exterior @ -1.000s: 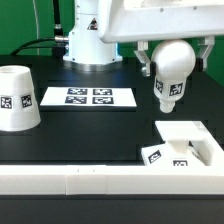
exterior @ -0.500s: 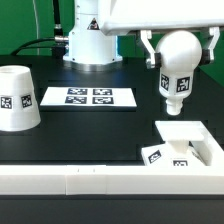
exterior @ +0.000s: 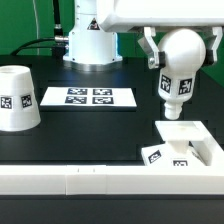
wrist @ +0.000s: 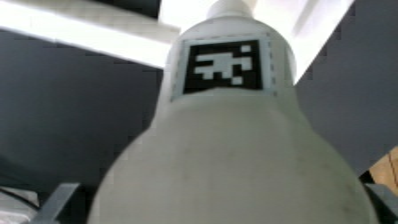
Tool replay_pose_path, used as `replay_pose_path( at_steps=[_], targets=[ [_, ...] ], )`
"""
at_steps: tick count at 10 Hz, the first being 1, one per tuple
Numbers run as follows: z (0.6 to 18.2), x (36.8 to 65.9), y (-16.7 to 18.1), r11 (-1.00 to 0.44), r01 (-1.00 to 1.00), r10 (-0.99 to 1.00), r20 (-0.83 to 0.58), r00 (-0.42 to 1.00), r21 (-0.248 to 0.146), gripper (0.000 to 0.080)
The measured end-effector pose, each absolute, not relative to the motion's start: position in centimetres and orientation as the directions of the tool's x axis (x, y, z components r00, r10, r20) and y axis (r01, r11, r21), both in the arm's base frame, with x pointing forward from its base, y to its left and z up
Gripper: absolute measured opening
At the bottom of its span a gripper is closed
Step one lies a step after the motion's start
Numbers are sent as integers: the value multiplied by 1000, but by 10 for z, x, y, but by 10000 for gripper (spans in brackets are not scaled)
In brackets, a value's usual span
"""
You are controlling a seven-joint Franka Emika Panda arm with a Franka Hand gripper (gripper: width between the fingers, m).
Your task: Assemble lamp
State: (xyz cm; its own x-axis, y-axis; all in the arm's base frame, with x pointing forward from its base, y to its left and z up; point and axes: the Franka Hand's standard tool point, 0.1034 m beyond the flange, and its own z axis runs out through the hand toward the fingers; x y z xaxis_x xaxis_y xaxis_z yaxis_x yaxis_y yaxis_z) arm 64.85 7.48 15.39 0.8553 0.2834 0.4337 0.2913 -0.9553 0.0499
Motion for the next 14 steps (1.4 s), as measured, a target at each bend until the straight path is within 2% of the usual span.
replay_pose_path(
  at_steps=[5, 14],
  targets=[
    [150, 647, 80, -953, 299, 290, 429, 856, 47, 576],
    [122, 639, 89, -950, 310, 298, 406, 864, 38, 576]
  ],
)
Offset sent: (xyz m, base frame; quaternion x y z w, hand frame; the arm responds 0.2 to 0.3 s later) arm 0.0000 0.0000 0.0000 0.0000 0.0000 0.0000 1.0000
